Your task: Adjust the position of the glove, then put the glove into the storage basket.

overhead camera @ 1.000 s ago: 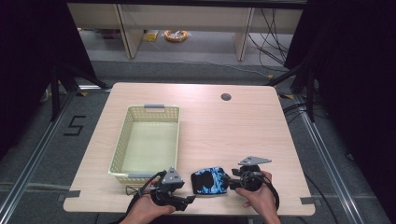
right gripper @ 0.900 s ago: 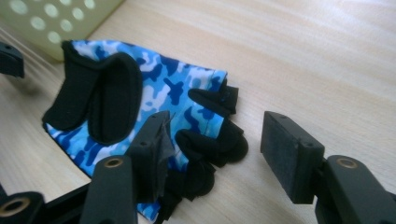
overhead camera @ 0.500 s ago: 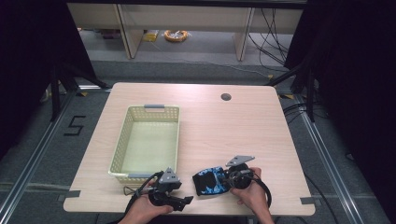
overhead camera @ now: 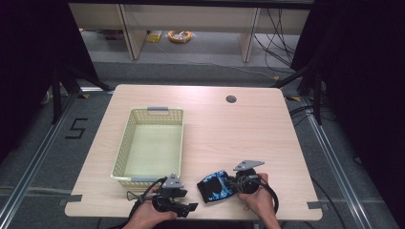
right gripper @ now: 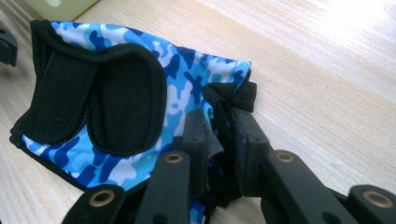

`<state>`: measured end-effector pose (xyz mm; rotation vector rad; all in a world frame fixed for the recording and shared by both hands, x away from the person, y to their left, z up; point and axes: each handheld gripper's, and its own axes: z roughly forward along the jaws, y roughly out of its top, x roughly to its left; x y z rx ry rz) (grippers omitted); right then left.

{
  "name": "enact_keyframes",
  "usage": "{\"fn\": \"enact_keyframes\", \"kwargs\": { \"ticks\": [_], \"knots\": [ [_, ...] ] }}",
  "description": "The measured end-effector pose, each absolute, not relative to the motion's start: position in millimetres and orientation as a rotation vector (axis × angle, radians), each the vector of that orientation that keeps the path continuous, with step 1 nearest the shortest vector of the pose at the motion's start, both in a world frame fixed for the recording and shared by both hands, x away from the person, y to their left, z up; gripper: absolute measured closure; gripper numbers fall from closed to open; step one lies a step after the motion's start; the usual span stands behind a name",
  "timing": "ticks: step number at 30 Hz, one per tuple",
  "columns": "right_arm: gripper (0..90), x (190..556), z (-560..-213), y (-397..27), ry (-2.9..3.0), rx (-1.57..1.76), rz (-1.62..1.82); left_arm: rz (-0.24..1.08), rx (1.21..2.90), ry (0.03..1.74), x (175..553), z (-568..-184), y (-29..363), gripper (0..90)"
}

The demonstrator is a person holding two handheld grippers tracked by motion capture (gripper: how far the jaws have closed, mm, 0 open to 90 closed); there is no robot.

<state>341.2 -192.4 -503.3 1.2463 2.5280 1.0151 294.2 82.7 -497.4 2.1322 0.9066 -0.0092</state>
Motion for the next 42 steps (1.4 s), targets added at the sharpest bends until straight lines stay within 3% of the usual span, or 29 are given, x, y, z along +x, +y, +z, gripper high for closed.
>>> {"fn": "enact_keyframes", "kwargs": {
  "ticks": [9, 27, 42],
  "knots": [
    [77.3, 342, -505, -197, 2.541, 1.199, 1.036, -0.052, 2.107, 0.939, 300, -500, 76, 41.1],
    [76.6, 343, -507, -197, 2.525, 1.202, 1.073, -0.188, 2.074, 0.964, 322, -512, 51, 57.3],
    [78.2, 341, -506, -200, 2.527, 1.225, 1.079, -0.110, 2.019, 0.967, 321, -517, 49, 82.6]
  ]
}}
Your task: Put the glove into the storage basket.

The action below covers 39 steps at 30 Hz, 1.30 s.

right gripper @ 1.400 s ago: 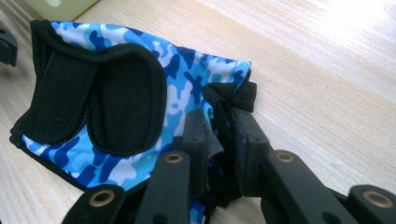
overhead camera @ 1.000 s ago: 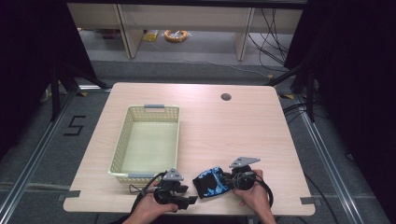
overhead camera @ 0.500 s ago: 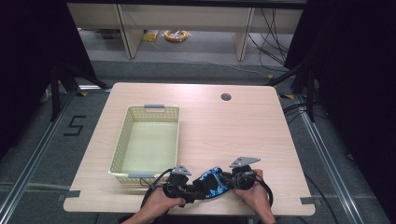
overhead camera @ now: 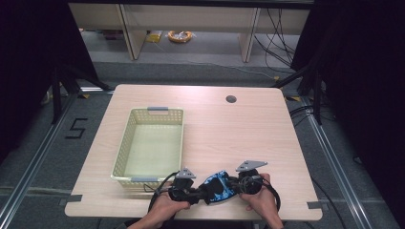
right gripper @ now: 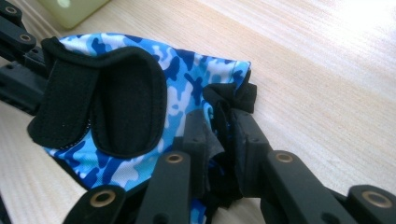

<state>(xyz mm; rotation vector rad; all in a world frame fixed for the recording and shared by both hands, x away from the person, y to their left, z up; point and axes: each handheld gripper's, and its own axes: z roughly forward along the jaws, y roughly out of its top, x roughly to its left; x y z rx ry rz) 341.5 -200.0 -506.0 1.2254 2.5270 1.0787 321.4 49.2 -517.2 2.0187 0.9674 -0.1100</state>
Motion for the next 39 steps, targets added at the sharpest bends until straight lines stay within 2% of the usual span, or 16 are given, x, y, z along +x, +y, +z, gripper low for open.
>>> {"fn": "enact_keyframes", "kwargs": {
  "ticks": [5, 14, 23, 28, 39],
  "knots": [
    [79.4, 337, -501, -203, 2.496, 1.214, 1.139, -0.104, 2.021, 0.921, 317, -514, 49, 86.3],
    [79.9, 330, -486, -208, 2.503, 1.222, 1.261, -0.097, 1.990, 0.905, 315, -507, 58, 86.6],
    [80.1, 322, -460, -207, 2.458, 1.181, 1.429, -0.069, 1.944, 0.849, 309, -476, 71, 86.6],
    [80.1, 321, -444, -203, 2.447, 1.065, 1.487, -0.057, 1.915, 0.832, 308, -459, 80, 86.6],
    [80.3, 330, -383, -173, 2.445, 0.962, 1.497, 0.051, 1.884, 0.865, 321, -422, 117, 85.9]
  ]
}}
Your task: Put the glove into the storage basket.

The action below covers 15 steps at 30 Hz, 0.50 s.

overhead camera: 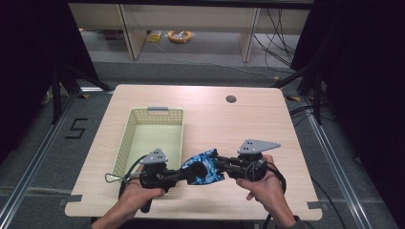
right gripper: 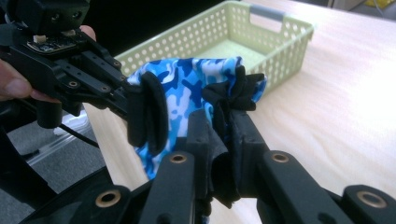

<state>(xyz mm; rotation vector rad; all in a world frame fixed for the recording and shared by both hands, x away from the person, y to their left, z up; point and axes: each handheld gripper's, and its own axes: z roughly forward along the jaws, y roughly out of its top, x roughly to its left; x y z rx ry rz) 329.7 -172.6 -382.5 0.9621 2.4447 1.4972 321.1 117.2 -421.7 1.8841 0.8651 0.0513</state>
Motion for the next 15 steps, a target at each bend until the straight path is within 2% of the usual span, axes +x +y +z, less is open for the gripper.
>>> {"fn": "enact_keyframes", "kwargs": {
  "ticks": [4, 15],
  "knots": [
    [80.3, 342, -366, -150, 2.479, 0.917, 1.474, 0.075, 1.868, 0.884, 326, -412, 135, 85.8],
    [80.4, 370, -352, -85, 2.516, 0.827, 1.516, 0.153, 1.855, 1.005, 341, -397, 199, 85.7]
  ]
}}
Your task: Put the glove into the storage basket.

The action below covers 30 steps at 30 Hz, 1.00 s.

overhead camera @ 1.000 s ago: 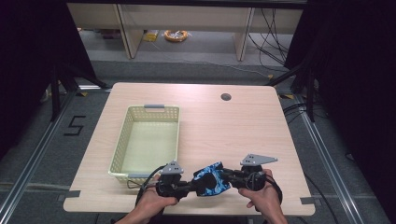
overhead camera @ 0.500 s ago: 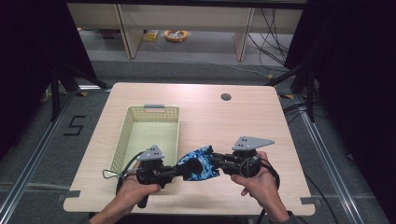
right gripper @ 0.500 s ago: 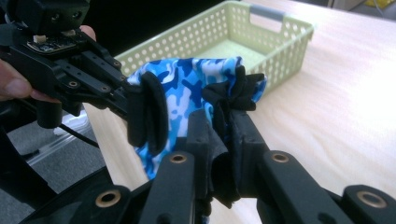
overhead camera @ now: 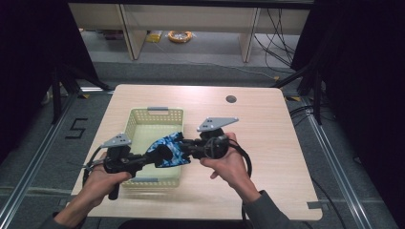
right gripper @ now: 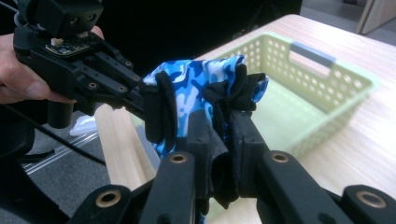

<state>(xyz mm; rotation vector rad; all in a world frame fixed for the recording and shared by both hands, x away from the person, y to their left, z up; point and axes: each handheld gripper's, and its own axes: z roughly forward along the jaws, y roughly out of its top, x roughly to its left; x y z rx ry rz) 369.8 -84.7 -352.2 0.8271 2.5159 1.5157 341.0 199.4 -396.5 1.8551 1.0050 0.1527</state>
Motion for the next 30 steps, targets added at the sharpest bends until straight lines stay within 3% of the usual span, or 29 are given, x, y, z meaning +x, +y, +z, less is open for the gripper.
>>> {"fn": "enact_keyframes", "kwargs": {
  "ticks": [6, 14, 30],
  "knots": [
    [80.4, 379, -350, -54, 2.554, 0.822, 1.519, 0.175, 1.859, 1.071, 343, -397, 227, 85.5],
    [80.5, 392, -373, -12, 2.615, 0.842, 1.516, 0.178, 1.910, 1.148, 347, -412, 259, 85.4],
    [80.5, 403, -417, 12, 2.671, 1.028, 1.538, 0.174, 1.988, 1.217, 364, -430, 282, 83.0]
  ]
}}
